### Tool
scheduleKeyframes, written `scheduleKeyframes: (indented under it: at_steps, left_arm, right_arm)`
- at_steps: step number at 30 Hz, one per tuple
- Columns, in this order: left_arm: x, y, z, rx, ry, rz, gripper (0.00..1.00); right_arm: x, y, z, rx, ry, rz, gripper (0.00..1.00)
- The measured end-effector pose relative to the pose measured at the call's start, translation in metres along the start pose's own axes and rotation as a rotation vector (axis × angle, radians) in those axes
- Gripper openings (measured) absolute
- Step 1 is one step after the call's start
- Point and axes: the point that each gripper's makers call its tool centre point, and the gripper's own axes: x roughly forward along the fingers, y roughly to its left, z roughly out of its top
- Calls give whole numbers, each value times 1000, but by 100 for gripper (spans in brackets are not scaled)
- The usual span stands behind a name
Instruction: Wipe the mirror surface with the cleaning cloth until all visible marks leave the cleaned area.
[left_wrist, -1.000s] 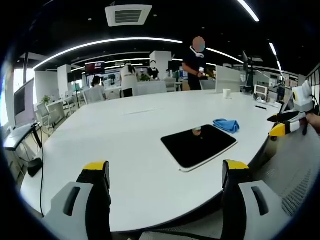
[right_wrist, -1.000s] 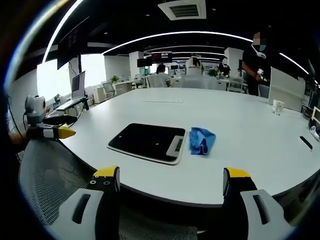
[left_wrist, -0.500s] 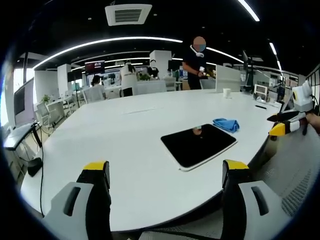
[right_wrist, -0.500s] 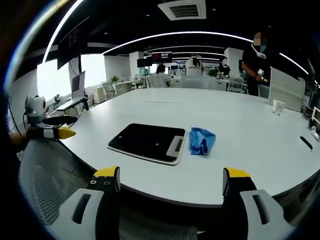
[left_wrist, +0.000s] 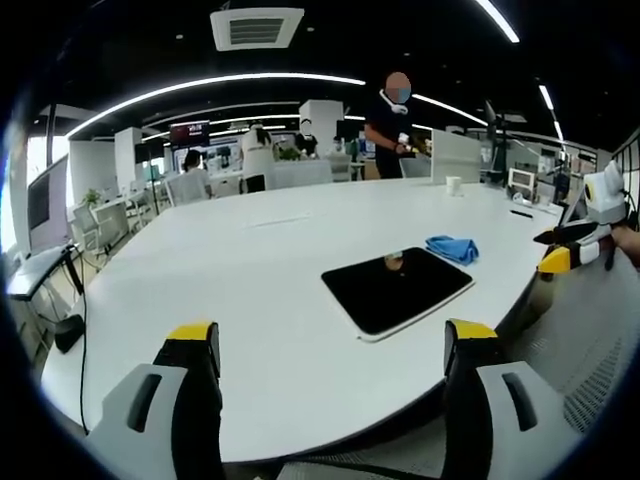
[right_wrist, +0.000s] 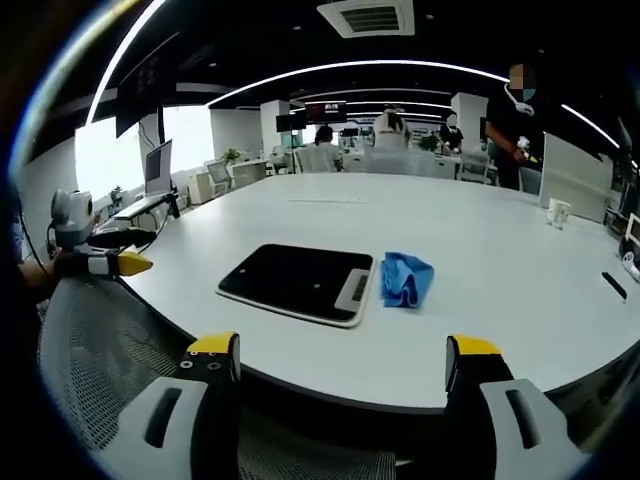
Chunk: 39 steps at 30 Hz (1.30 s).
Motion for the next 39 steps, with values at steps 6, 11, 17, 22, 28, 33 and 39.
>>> scheduleKeyframes:
  at_steps: [6,11,17,22,28,33,39]
  left_arm:
    - [0,0,0,-1,1,2,91]
    - [0,1,0,-2,-1,5,91]
    - [0,0,0,-1,1,4,91]
    - [0,0,0,-1,0,3,91]
    - [0,0,0,0,-1,4,91]
    - [0,0,0,1,0,3,91]
    - [0,1,1,1,-7,8,91]
  right_arm:
    - [0,2,-1,5,6,2,83]
    - [1,0,-1,3,2,-5,84]
    - [1,-1,-2,4,0,-7,83]
    - [1,-2,-2,5,0,-10,83]
    - [1,-4,-1,6,-1,-10,83]
    - [0,-3,-1,6,-6,-14,83]
    - [0,-1,-1,7,-6,-14,83]
